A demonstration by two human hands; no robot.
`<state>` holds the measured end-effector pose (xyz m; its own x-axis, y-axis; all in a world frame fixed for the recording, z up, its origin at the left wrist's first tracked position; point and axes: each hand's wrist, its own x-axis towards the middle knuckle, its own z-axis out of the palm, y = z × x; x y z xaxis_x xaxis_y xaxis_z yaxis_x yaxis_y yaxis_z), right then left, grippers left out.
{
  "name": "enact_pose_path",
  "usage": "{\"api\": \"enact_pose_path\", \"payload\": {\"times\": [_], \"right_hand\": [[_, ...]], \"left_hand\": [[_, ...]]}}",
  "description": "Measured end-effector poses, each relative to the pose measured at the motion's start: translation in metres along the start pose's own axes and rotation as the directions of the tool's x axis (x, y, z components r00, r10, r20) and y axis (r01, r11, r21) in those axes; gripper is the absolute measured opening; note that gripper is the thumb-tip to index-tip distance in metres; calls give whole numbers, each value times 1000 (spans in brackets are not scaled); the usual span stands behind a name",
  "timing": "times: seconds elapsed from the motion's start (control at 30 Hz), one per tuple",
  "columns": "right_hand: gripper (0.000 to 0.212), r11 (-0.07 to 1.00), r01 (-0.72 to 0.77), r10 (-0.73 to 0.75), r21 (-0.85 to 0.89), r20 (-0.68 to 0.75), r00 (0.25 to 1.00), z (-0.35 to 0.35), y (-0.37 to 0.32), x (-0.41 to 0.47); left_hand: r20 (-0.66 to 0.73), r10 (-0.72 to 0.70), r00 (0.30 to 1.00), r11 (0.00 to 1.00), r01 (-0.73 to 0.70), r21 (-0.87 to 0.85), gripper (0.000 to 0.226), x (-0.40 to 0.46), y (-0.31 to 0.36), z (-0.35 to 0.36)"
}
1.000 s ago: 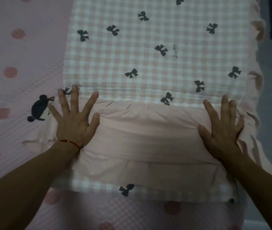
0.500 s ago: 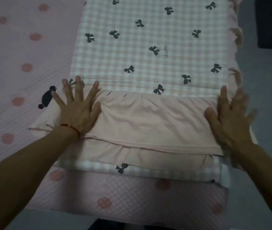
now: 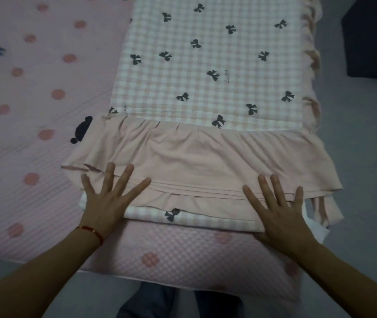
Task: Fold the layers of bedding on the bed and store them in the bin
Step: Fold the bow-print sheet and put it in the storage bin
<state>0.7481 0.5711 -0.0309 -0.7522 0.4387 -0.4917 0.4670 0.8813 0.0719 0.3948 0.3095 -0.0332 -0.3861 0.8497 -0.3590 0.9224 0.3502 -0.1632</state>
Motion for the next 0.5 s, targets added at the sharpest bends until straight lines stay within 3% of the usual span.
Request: {"api": "enact_pose_path", "payload": {"times": [0.1, 0.23, 0.4, 0.5], "right_hand": [[128, 990, -113, 118, 87, -63, 991, 12, 3, -13], [133, 969, -137, 135, 206, 21, 991, 11, 6, -14], [96, 965, -127, 77, 229, 214, 974, -31, 5, -34], [76, 935, -104, 30, 338, 218, 976, -43, -1, -50]], "left_hand": [[-13, -60, 998, 998, 60, 1, 101, -6, 0, 2], [63, -37, 997, 999, 36, 19, 106, -14, -14, -3], [161, 14, 987, 1000, -13, -7, 101, -30, -23, -47], [168, 48, 985, 999, -43, -31, 108, -50, -29, -66]]}}
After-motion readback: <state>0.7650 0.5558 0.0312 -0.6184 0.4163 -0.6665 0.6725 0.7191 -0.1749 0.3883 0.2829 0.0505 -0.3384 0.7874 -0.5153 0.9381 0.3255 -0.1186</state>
